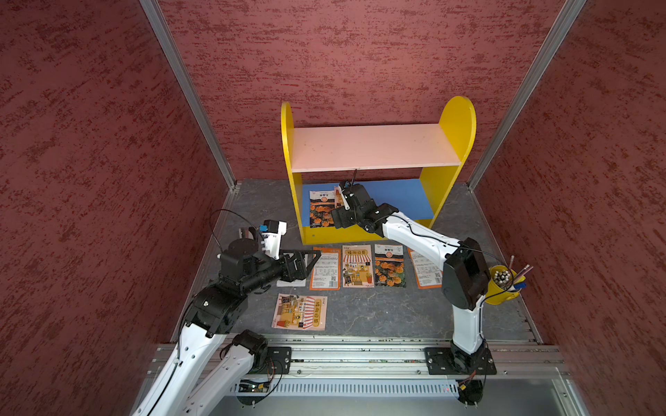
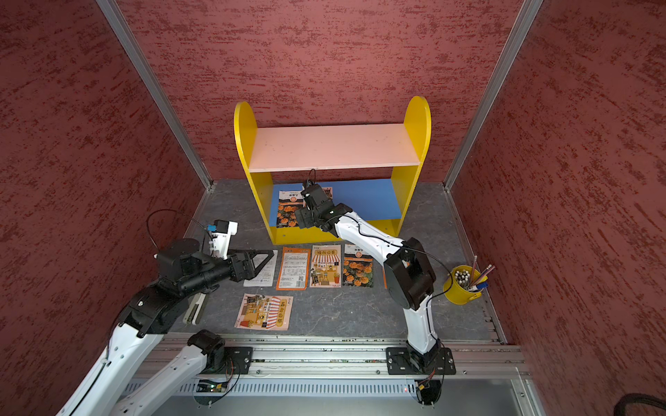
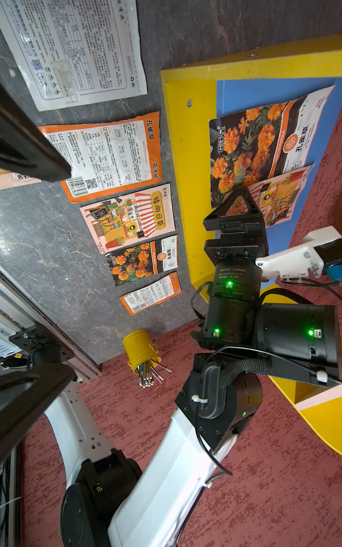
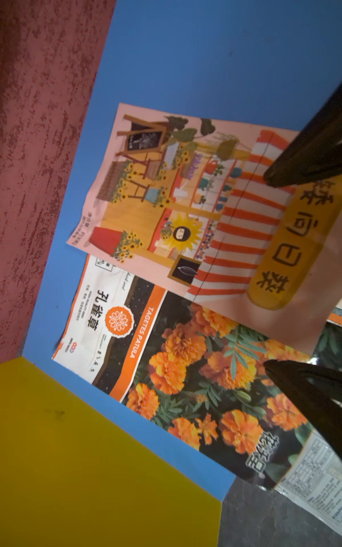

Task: Take the seed bag off the shelf
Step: Pick up the seed packet from the shelf.

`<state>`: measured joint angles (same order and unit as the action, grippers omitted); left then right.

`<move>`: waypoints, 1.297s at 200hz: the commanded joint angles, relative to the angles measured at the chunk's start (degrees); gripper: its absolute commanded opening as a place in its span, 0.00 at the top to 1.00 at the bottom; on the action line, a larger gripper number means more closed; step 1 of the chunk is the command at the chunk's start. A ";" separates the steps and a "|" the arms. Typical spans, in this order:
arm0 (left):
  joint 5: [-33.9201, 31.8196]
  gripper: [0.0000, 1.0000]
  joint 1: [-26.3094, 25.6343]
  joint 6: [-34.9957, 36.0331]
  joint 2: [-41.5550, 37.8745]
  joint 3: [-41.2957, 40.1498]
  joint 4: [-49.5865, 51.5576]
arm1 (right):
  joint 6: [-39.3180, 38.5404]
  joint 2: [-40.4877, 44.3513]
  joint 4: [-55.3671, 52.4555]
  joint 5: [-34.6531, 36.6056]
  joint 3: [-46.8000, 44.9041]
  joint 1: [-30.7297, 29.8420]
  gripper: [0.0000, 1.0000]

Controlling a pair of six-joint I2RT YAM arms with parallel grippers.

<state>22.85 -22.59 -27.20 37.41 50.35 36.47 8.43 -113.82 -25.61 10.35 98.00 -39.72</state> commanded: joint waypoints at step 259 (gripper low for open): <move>-1.09 0.00 -1.14 -0.11 0.25 -1.26 -0.71 | -1.16 8.89 4.58 -6.69 -5.75 5.93 0.11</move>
<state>22.17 -23.35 -27.55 37.98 49.47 35.97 5.67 -101.80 -22.65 6.20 88.33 -33.95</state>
